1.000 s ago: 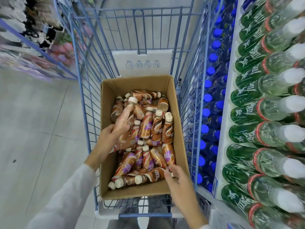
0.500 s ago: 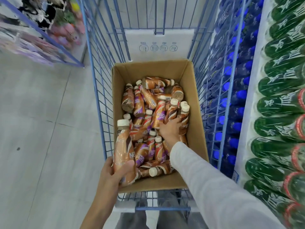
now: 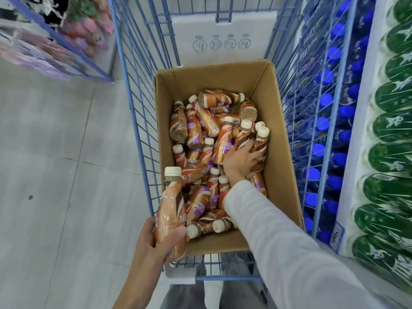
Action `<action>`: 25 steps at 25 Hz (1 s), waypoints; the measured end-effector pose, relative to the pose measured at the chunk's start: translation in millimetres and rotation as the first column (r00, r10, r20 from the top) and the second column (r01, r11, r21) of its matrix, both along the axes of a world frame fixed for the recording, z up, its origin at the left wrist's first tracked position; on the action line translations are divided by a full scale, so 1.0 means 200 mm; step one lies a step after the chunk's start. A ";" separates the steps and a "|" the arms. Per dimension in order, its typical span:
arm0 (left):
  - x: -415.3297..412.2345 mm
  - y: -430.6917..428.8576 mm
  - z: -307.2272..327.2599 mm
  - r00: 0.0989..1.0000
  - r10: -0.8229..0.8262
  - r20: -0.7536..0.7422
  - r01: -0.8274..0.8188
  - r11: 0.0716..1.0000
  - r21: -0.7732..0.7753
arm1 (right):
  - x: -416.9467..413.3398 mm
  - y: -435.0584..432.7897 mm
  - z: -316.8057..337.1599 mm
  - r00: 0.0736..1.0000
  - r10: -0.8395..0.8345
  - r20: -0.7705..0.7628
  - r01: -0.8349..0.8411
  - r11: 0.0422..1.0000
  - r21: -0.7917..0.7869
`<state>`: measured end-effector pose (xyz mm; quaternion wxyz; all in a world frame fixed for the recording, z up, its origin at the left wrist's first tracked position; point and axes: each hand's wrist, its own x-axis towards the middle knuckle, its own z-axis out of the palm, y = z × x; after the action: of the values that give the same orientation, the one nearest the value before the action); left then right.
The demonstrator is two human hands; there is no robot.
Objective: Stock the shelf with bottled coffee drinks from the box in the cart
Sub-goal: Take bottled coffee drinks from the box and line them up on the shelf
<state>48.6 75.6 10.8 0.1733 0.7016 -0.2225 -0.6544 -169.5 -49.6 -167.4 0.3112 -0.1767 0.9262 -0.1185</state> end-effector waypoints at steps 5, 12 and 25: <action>0.02 0.00 0.00 1.000 0.025 -0.012 -0.025 0.999 -0.022 | 0.05 0.05 -0.01 0.999 -0.033 -0.021 0.031 0.996 -0.086; 0.02 -0.02 0.10 0.996 -0.045 -0.080 0.039 0.997 -0.072 | -0.03 0.33 0.17 0.987 0.034 0.160 0.022 0.942 -0.336; -0.34 -0.13 0.62 0.826 -0.455 -0.332 0.361 0.880 -0.307 | -0.17 0.95 1.39 0.741 -0.130 0.658 0.614 0.529 -0.586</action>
<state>-19.2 49.8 135.2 0.1503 0.4655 -0.4031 -0.7735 -203.9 141.0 110.8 0.4153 -0.0388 0.6682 -0.6160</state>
